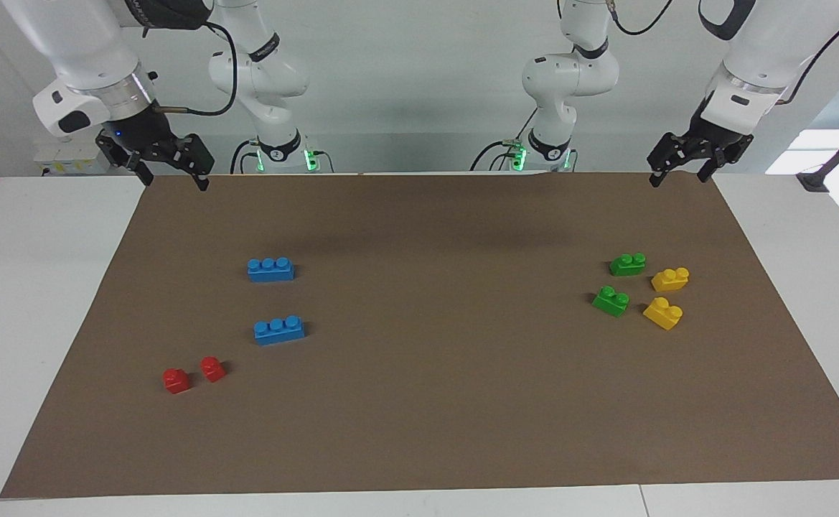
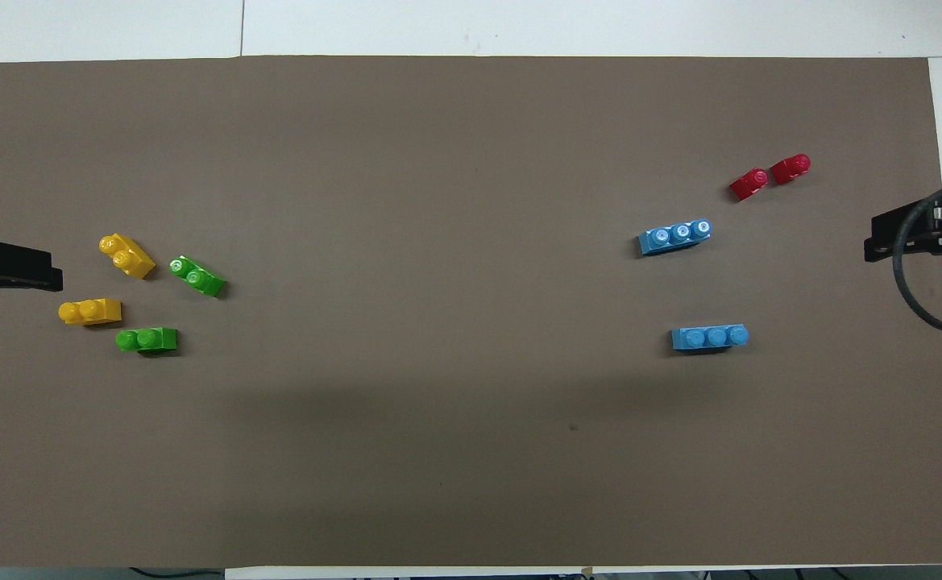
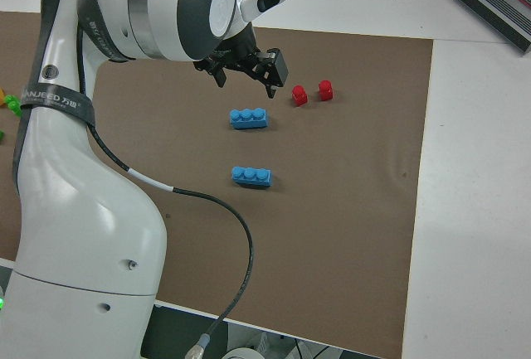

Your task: Remove green block with left arm and hold with right

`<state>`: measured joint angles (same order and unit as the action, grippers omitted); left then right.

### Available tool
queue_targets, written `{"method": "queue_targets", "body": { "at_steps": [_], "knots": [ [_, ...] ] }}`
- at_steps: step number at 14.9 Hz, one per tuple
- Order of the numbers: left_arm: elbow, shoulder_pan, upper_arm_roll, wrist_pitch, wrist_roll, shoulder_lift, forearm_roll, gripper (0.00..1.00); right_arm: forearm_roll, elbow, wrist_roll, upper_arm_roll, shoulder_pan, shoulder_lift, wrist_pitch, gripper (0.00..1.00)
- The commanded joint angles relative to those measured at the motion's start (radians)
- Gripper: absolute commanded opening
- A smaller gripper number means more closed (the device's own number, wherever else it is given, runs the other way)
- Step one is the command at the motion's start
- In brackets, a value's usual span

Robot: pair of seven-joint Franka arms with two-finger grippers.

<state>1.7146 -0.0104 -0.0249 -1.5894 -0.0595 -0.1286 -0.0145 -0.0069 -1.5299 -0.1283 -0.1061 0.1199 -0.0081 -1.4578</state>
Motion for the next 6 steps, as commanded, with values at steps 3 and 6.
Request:
{"method": "queue_targets", "body": {
  "at_steps": [3,6],
  "knots": [
    [0.005,-0.003,-0.001,0.014,0.015,-0.014,-0.007,1.0,-0.024,-0.056,0.015,-0.004,0.006,-0.036,-0.025,1.0],
    [0.005,-0.003,-0.001,0.012,0.015,-0.014,-0.007,1.0,-0.022,-0.056,0.012,-0.004,0.004,-0.038,-0.026,1.0]
  ]
}}
